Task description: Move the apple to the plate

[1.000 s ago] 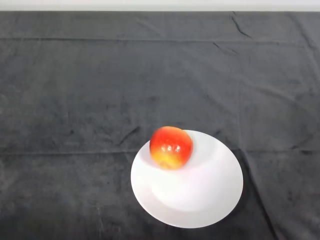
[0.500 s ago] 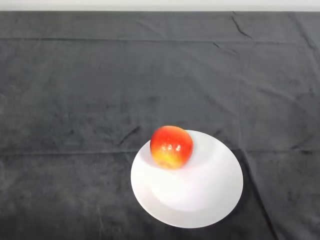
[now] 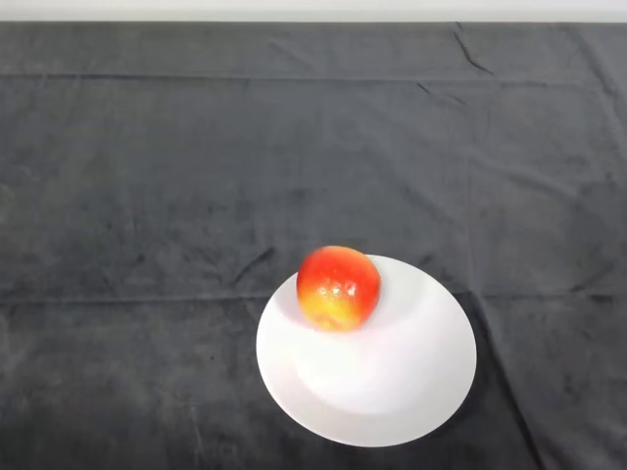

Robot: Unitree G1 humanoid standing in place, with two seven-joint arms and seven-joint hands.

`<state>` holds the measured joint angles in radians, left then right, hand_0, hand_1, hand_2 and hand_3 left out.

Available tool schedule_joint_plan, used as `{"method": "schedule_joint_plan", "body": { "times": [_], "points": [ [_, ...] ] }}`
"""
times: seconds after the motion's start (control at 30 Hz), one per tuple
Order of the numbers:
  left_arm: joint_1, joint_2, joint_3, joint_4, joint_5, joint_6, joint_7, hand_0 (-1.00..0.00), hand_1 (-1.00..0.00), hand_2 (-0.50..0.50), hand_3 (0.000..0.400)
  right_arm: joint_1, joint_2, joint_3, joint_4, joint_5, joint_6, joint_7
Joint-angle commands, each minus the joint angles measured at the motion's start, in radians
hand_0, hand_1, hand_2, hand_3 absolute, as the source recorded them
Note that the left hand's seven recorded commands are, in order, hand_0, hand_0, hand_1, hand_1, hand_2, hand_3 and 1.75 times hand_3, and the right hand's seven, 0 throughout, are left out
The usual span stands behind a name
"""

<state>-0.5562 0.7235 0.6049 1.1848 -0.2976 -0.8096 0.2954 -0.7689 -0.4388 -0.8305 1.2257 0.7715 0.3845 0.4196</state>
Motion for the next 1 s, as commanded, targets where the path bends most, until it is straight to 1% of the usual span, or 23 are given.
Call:
{"method": "schedule_joint_plan", "body": {
  "times": [0.03, 1.0],
  "points": [
    [0.000, 0.049, 0.006, 0.032, 0.018, 0.005, -0.003, 0.00, 0.00, 0.00, 0.000, -0.057, -0.046, -0.0033, 0.004, 0.0249, -0.001, 0.0050],
    [0.006, 0.048, 0.014, 0.031, 0.017, 0.007, -0.011, 0.00, 0.00, 0.00, 0.000, -0.057, -0.046, -0.0034, 0.003, 0.0248, -0.001, 0.0050]
  ]
}}
